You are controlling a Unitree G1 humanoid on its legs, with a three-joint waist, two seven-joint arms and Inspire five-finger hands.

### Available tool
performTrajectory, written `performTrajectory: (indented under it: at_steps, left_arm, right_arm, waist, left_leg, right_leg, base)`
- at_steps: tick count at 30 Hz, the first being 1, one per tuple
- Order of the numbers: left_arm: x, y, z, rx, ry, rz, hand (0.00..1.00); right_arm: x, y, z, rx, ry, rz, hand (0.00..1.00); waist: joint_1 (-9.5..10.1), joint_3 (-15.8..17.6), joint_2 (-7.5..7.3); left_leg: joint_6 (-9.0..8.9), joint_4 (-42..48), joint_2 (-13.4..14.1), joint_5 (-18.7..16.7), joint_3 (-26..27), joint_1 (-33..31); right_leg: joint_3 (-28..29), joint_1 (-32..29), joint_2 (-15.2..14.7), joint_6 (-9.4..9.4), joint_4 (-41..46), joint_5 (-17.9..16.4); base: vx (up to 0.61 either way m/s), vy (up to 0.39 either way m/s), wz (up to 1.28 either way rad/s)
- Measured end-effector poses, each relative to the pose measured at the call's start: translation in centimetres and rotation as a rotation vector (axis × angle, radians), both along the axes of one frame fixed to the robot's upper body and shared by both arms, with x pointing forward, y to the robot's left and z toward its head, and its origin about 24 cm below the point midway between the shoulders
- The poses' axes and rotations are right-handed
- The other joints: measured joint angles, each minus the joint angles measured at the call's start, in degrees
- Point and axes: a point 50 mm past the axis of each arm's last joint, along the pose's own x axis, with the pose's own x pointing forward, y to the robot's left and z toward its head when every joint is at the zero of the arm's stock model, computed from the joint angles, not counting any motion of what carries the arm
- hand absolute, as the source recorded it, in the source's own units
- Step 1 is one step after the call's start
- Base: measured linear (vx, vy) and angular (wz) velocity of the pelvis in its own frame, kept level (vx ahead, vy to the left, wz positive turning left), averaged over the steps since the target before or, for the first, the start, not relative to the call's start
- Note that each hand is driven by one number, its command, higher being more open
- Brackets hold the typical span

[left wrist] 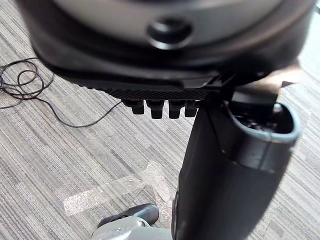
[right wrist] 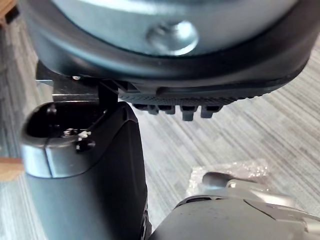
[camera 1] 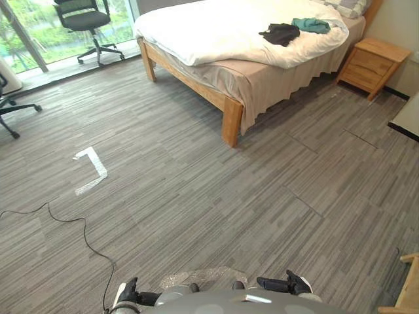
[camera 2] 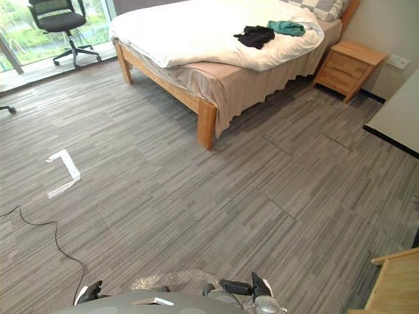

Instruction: Tidy up the quilt and then pick up the clothes from the bed and put them into the laundry hamper

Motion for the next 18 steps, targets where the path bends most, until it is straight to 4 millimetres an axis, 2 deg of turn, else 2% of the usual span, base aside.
performTrajectory:
  at_steps: [6,11,13,18]
  left_arm:
    - [-0.2,-0.5,-0.2,-0.015,0.015,0.002,1.00]
    - [0.5,-0.7,-0.2,-0.024,-0.001,-0.004,1.00]
    - [0.7,-0.8,-0.1,-0.025,-0.005,-0.005,1.00]
    - [1.1,-0.8,-0.1,-0.017,-0.008,-0.035,1.00]
  right_arm:
    - [-0.1,0.2,-0.1,0.007,0.013,-0.005,1.00]
    - [0.0,0.1,-0.1,0.009,0.009,-0.024,1.00]
    - [0.0,0.1,-0.1,0.009,0.008,-0.032,1.00]
    - [0.0,0.0,-0.1,0.009,0.009,-0.037,1.00]
  waist:
    - [0.02,0.6,-0.52]
    - [-0.06,1.5,-0.26]
    - [-0.09,1.6,-0.11]
    - [-0.09,1.6,-0.09]
  left_leg:
    - [-0.01,-5.1,-0.4,1.5,0.2,4.8]
    - [-0.73,-6.8,-0.3,1.4,0.2,7.2]
    - [-0.98,-6.9,-0.2,1.2,0.3,7.8]
    - [-1.42,-7.0,-0.1,0.9,0.7,8.2]
  right_leg:
    - [-1.3,3.1,-0.1,0.79,-1.9,-0.3]
    - [-1.7,4.6,-0.1,4.04,-1.3,-1.9]
    - [-1.8,4.8,-0.1,4.63,-0.6,-2.3]
    - [-1.7,4.9,-0.1,4.87,-0.3,-2.5]
  base:
    - [0.12,0.023,0.04]
    - [0.04,0.000,0.04]
    - [0.00,0.000,0.00]
    - [-0.01,-0.006,-0.01]
